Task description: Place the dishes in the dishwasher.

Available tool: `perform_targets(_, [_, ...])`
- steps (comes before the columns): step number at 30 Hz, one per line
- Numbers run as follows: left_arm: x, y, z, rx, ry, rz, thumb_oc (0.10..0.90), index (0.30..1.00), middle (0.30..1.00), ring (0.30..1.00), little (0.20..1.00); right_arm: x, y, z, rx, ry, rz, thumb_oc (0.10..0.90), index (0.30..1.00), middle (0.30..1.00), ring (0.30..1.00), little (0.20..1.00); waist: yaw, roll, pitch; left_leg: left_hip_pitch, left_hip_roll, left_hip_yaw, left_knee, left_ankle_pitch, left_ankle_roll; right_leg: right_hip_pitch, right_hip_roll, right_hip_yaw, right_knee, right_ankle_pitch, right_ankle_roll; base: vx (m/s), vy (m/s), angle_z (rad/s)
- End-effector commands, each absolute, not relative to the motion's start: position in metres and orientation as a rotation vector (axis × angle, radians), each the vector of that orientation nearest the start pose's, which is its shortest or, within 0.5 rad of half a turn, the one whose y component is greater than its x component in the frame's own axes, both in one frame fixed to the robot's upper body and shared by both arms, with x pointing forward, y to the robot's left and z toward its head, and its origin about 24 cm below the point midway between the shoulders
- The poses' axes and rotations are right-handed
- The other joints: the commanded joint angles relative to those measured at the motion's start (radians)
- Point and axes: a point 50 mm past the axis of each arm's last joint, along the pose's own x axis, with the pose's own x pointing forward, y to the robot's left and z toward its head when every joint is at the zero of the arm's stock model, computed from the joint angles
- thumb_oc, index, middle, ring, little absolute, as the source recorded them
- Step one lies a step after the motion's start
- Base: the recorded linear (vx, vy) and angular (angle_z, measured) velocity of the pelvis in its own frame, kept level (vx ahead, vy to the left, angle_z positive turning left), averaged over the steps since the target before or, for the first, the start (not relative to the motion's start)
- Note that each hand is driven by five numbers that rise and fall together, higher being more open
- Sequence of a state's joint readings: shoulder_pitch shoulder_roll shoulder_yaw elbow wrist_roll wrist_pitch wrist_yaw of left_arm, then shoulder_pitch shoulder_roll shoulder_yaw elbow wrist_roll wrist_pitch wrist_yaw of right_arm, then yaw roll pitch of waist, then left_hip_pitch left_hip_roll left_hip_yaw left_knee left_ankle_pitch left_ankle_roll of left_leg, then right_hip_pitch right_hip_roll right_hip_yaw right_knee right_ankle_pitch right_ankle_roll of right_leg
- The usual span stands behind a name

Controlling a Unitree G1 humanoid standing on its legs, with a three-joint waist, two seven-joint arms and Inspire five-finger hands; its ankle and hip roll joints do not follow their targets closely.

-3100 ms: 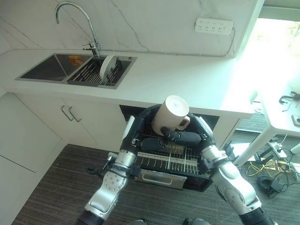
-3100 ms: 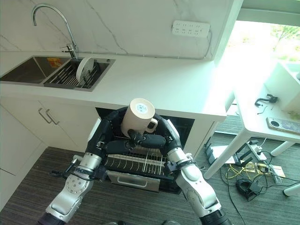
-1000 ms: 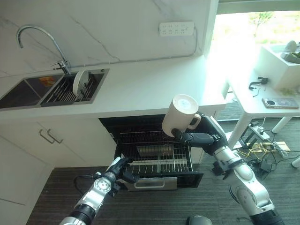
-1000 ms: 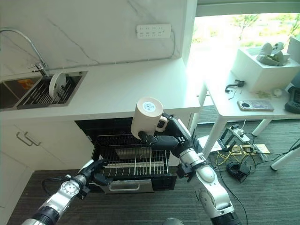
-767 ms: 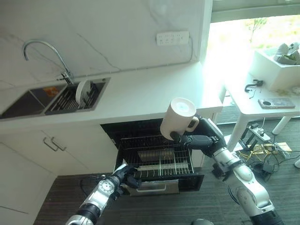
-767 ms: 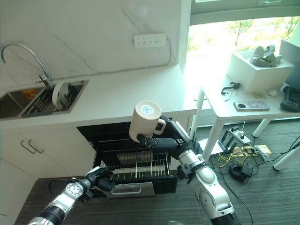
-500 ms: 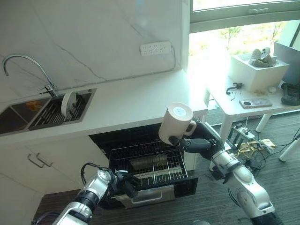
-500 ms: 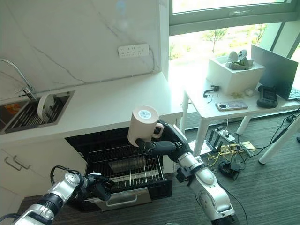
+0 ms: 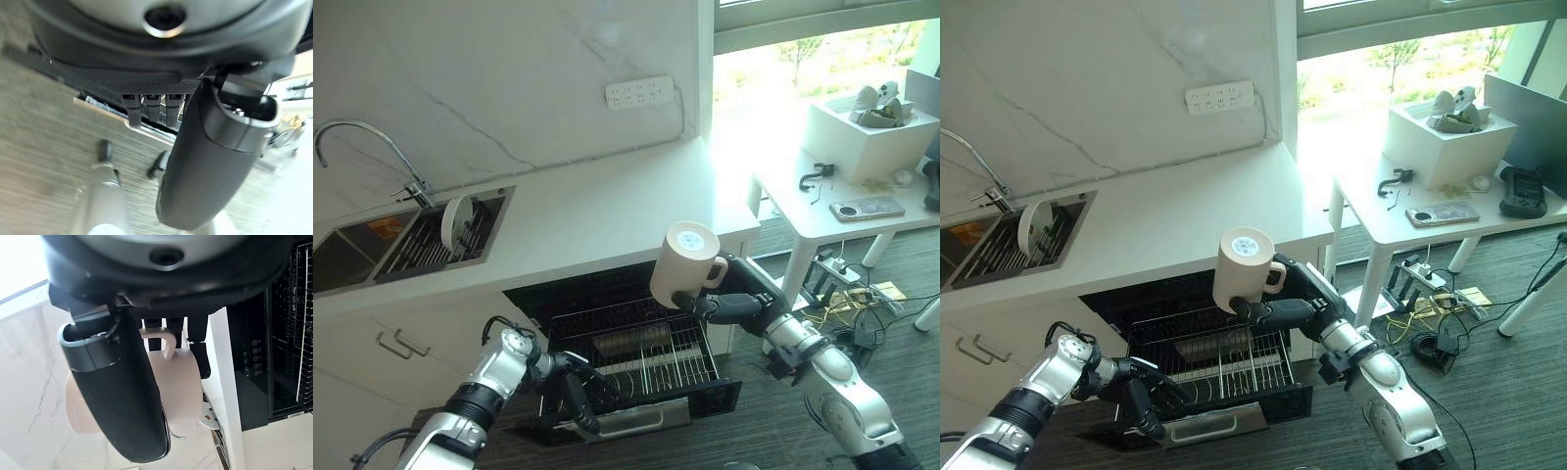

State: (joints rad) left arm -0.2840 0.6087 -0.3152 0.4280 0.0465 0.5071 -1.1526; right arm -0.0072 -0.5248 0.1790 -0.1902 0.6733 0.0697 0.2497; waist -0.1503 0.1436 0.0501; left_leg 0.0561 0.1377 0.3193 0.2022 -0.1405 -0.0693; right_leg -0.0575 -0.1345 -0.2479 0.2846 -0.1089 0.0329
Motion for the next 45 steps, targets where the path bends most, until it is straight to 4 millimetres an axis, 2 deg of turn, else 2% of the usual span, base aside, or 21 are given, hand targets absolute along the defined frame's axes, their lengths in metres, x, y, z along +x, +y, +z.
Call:
perform_targets(1, [0.218,0.204,-0.026,-0.063,0.88,-0.965,0.8,0.9,0.9,0.9,0.9,0.25,-0.171,0.145,0.253,-0.376,0.517,0.4,0.3,0.3,0.3,0.3,0.048,-0.067,0.037,-0.036,-0.005,-0.008,0.098,-0.11,0.028,0.034,-0.019,0.009,0.015,-0.09,0.108,0.01,0.0,0.16])
perform_targets(5, [0.245,0.229,0.003,-0.175,0.505,-0.605,0.8,0.9,0.9,0.9,0.9,0.246,-0.179,0.139,0.248,-0.377,0.459,0.4,0.3,0.3,0.3,0.3,0.078,-0.079,0.035,-0.04,-0.008,-0.023,0.098,-0.105,0.026,0.04,-0.027,-0.005,0.015,-0.089,0.105,0.02,-0.006,0.14])
perform_targets(10, [0.262,0.245,0.024,-0.263,0.227,-0.332,0.8,0.9,0.9,0.9,0.9,0.252,-0.179,0.133,0.247,-0.364,0.402,0.4,0.3,0.3,0.3,0.3,0.103,-0.095,0.028,-0.05,-0.008,-0.041,0.098,-0.102,0.023,0.043,-0.036,-0.022,0.015,-0.095,0.097,0.03,-0.012,0.19])
perform_targets(13, [0.266,0.244,0.033,-0.17,0.143,-0.281,0.8,0.9,0.9,0.9,0.9,0.256,-0.177,0.133,0.249,-0.357,0.381,0.4,0.3,0.3,0.3,0.3,0.111,-0.102,0.025,-0.061,-0.007,-0.049,0.098,-0.096,0.022,0.036,-0.037,-0.025,0.015,-0.094,0.091,0.01,-0.013,0.11])
perform_targets(21, [0.271,0.249,0.049,-0.181,0.016,-0.11,0.8,0.9,0.9,0.9,0.9,0.257,-0.179,0.121,0.243,-0.313,0.335,0.4,0.3,0.3,0.3,0.3,0.114,-0.111,0.022,-0.061,-0.006,-0.056,0.098,-0.098,0.024,0.039,-0.034,-0.025,0.015,-0.101,0.085,0.01,-0.002,0.04])
perform_targets(25, [0.272,0.248,0.047,-0.134,0.052,-0.092,0.8,0.9,0.9,0.9,0.9,0.258,-0.181,0.113,0.238,-0.282,0.305,0.4,0.3,0.3,0.3,0.3,0.108,-0.112,0.024,-0.058,-0.003,-0.053,0.098,-0.097,0.022,0.04,-0.032,-0.023,0.015,-0.101,0.084,0.03,0.004,-0.01])
perform_targets(28, [0.273,0.248,0.037,-0.077,0.123,-0.081,0.8,0.9,0.9,0.9,0.9,0.259,-0.183,0.107,0.23,-0.254,0.282,0.4,0.3,0.3,0.3,0.3,0.103,-0.11,0.026,-0.057,-0.001,-0.051,0.098,-0.096,0.022,0.04,-0.031,-0.021,0.015,-0.1,0.085,0.04,0.001,-0.01])
perform_targets(32, [0.27,0.251,0.013,-0.005,0.27,-0.056,0.8,0.9,0.9,0.9,0.9,0.259,-0.187,0.096,0.205,-0.211,0.253,0.4,0.3,0.3,0.3,0.3,0.088,-0.105,0.031,-0.054,0.003,-0.04,0.098,-0.093,0.022,0.037,-0.03,-0.017,0.015,-0.096,0.09,0.08,-0.013,0.0])
perform_targets(38, [0.27,0.25,-0.007,-0.037,0.366,-0.02,0.8,0.9,0.9,0.9,0.9,0.262,-0.197,0.085,0.133,-0.15,0.245,0.4,0.3,0.3,0.3,0.3,0.06,-0.096,0.062,-0.068,0.009,-0.029,0.098,-0.085,0.017,0.009,-0.028,0.002,0.015,-0.086,0.093,0.05,-0.005,-0.07])
perform_targets(45, [0.285,0.235,0.003,-0.103,0.325,-0.066,0.8,0.9,0.9,0.9,0.9,0.279,-0.208,0.093,0.047,-0.153,0.196,0.4,0.3,0.3,0.3,0.3,0.059,-0.092,0.118,-0.106,0.005,-0.037,0.098,-0.076,0.017,-0.036,-0.026,0.023,0.015,-0.071,0.096,-0.04,-0.005,-0.09])
